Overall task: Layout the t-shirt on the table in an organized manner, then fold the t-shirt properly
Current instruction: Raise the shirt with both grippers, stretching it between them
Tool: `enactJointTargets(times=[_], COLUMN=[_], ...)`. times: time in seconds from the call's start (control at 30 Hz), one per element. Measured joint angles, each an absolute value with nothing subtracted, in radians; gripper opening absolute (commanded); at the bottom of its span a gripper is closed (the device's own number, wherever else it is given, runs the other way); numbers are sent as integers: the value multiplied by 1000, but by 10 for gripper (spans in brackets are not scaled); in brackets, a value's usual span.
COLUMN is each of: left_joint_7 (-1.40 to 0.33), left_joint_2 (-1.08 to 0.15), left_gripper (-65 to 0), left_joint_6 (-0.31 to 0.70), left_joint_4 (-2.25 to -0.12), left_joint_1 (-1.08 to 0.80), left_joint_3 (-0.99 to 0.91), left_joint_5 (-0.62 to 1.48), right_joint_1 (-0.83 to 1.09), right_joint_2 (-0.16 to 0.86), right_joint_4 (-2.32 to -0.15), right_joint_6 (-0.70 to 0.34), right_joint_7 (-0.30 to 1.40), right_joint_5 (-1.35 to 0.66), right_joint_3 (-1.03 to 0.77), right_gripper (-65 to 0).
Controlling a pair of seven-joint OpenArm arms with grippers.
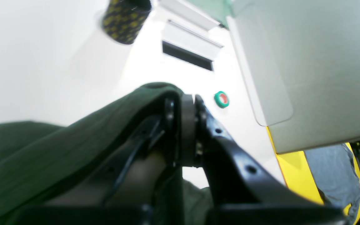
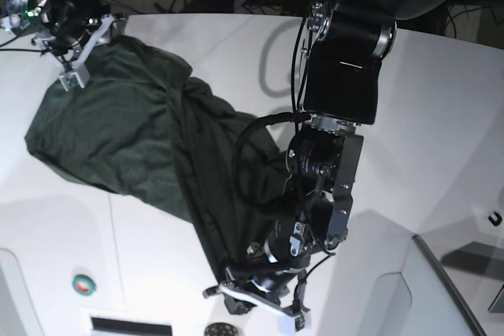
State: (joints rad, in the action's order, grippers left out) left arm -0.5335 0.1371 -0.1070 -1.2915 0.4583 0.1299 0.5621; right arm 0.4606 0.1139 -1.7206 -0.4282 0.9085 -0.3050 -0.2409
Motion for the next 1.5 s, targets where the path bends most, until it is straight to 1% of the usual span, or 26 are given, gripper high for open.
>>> enactJointTargets(times=[0.07, 0.2, 0.33, 0.4, 0.5, 0.6, 0.67, 0.77, 0.9, 1.0, 1.23, 1.43, 1.5], left_joint_7=[-534, -535, -531, -527, -531, -530, -527, -530, -527, -534, -533, -531, -531], left_joint_2=[145, 143, 146, 148, 146, 147, 148, 147, 146, 147, 144, 144, 144], left_gripper=[-650, -650, -650, -650, -650, -650, -650, -650, -650, -650, -650, -650, -650], left_joint_6=[-143, -151, -150, -149, -151, -151, -149, -150, -150, -150, -150, -150, -150], left_joint_4=[-1279, -1274, -1274, -1267, -1253, -1251, -1252, -1257, -1257, -1258, -1258, -1258, -1258], left_joint_1=[469, 493, 539, 545, 539, 535, 535, 529, 530, 528, 514, 515, 515], left_joint_3=[124, 118, 126, 126, 126, 128, 128, 128, 128, 131, 131, 131, 131], left_joint_5=[558, 558, 559, 561, 558, 559, 559, 558, 557, 559, 559, 559, 558], right_joint_1=[459, 461, 514, 530, 495, 412, 330, 168, 44, -1, -64, -118, -113], right_joint_2=[117, 116, 121, 147, 211, 269, 274, 265, 211, 165, 92, 82, 78], right_joint_4=[-1721, -1736, -1873, -1942, -1955, -1950, -1947, -1859, -1697, -1599, -1435, -1287, -1269], right_joint_6=[-428, -429, -434, -436, -437, -435, -437, -438, -429, -428, -428, -424, -373], right_joint_7=[908, 910, 910, 912, 911, 879, 879, 857, 868, 872, 846, 706, 675], right_joint_5=[-305, -296, -295, -298, -295, -289, -297, -305, -292, -290, -289, -284, -280], right_joint_3=[-216, -192, -152, -106, 15, 200, 316, 429, 465, 471, 471, 470, 472], right_gripper=[-374, -374, -374, -374, -374, -374, -374, -374, -374, -374, -374, -374, -374])
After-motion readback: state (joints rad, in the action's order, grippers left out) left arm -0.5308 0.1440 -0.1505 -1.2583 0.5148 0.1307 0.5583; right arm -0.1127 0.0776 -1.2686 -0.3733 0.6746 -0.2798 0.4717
